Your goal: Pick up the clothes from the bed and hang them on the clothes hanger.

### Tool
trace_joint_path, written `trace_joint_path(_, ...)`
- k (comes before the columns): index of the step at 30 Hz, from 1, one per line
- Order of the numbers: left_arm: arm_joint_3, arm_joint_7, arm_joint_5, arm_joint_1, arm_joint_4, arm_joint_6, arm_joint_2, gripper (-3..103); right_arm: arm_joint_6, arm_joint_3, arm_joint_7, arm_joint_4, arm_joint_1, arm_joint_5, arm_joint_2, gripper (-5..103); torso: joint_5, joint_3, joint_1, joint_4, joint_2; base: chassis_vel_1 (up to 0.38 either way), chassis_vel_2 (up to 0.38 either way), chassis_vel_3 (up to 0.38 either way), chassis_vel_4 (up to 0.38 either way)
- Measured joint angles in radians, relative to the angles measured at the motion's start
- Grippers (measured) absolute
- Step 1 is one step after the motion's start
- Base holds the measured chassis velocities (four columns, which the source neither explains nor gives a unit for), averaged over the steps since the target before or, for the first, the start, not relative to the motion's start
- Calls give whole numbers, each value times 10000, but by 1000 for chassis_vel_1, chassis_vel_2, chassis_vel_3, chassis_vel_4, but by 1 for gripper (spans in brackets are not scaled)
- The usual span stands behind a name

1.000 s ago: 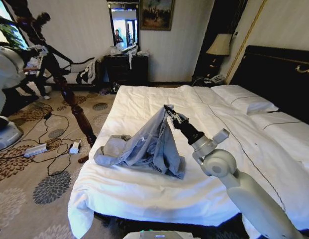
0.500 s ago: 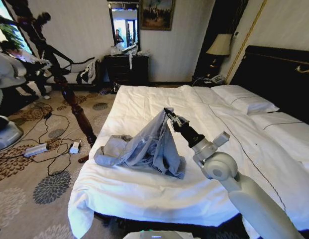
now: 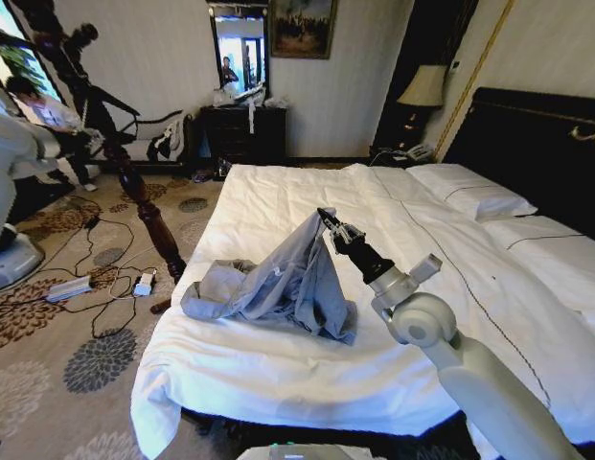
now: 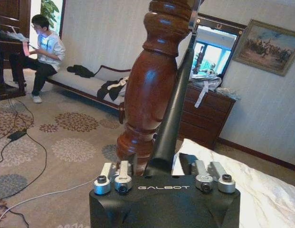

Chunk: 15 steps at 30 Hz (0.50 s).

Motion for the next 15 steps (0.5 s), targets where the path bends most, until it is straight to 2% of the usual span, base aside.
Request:
trace_joint_path(1, 51, 15, 16, -63, 52, -10, -33, 46, 6, 10, 0, 0, -21, -10, 3, 0, 0, 0, 0, 0, 0, 0, 0, 0, 0)
trace_joint_path(6, 263, 214, 62, -328, 108, -30, -104, 25, 24, 66, 12, 1, -85, -32, -11, 0, 0, 0, 0, -4, 0, 0, 0, 0, 0)
trace_joint_path(10, 287, 284, 54, -362, 0, -30, -83, 21, 26, 78, 28, 4, -87, -33, -31, 0, 2, 0, 0, -4, 0, 0, 0, 0, 0)
trace_joint_path(15, 241, 379, 97, -219, -248, -104, 40, 21, 26, 45, 33, -44, -70, -108, -18, 0, 0, 0, 0, 3, -1, 0, 0, 0, 0)
